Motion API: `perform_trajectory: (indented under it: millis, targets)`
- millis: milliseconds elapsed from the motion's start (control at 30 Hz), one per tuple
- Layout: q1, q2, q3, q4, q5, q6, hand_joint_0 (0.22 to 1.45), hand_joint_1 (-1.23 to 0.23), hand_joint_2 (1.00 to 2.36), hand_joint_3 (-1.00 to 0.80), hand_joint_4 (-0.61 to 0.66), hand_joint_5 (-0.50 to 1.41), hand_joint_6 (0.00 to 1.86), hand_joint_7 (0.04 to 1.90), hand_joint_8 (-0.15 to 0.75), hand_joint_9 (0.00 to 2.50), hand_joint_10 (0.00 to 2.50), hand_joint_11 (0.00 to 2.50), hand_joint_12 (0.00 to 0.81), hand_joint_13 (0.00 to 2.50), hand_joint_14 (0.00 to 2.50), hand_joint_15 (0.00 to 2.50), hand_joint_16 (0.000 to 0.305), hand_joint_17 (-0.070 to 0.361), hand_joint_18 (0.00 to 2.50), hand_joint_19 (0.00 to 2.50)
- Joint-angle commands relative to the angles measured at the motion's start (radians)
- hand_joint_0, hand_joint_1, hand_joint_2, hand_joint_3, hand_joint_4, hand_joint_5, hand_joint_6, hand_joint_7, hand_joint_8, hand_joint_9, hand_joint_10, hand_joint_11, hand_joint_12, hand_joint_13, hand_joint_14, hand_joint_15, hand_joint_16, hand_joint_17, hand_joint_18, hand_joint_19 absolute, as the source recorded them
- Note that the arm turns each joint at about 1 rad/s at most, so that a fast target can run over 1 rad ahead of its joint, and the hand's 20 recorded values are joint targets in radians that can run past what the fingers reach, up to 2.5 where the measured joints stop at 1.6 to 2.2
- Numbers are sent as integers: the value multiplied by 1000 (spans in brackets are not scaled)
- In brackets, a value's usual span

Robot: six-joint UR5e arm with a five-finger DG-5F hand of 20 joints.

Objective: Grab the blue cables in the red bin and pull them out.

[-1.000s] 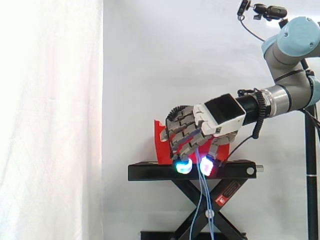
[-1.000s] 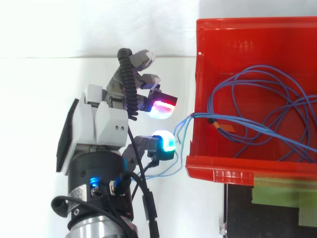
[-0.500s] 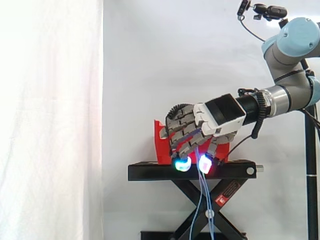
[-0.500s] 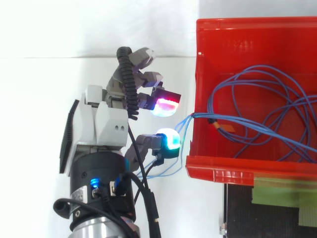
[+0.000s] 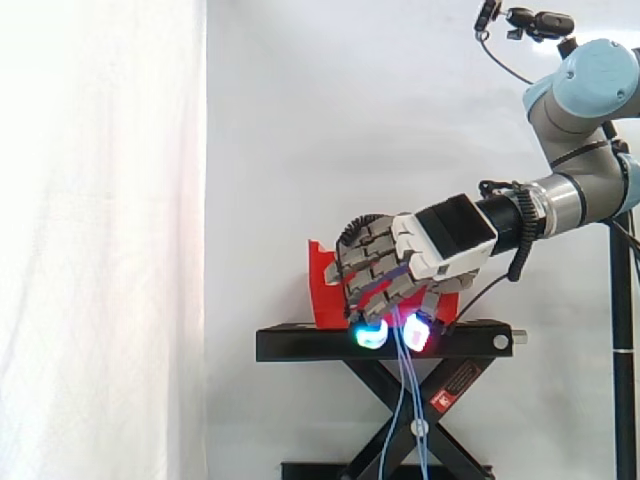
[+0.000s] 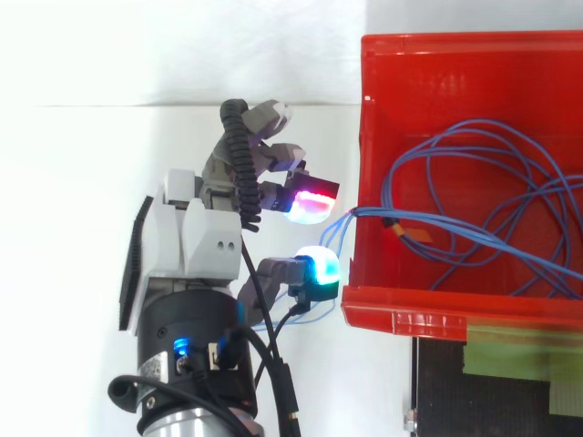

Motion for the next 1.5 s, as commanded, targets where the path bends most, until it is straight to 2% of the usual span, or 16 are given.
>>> perform_trajectory:
  millis: [0,200,533,1167,1200,1233,1333,1467]
  targets:
    - [-1,0,0,-3,-2,-7,840,-1002,1000,-1000,79,789,93,800,244,758,21,616,350,539,13,336,47,106,467,421]
    - [-1,0,0,-18,-6,-28,839,-999,1000,-1000,74,795,81,802,244,760,19,618,349,540,14,333,47,105,467,421]
    - [-1,-1,-2,-7,-6,-30,844,-1002,1000,-1000,77,796,93,808,248,760,19,628,348,549,13,340,47,105,472,422]
    - [1,0,-9,20,-6,-40,858,-1021,1000,-1000,66,757,434,707,247,785,19,634,345,568,13,344,47,105,496,414]
    - [1,0,-9,20,-6,-40,858,-1021,1000,-1000,73,764,392,714,244,786,19,634,345,568,14,343,47,105,497,410]
    - [1,0,-8,20,-6,-42,856,-1021,1000,-1000,77,795,240,758,245,785,21,632,344,568,14,348,47,105,496,418]
    - [1,0,-9,20,-6,-40,850,-1020,1000,-1000,97,839,0,816,242,783,21,625,345,563,14,344,47,105,492,419]
    - [2,0,-9,20,-6,-42,839,-1016,1000,-1000,118,789,11,677,241,776,19,627,346,555,14,344,47,105,482,427]
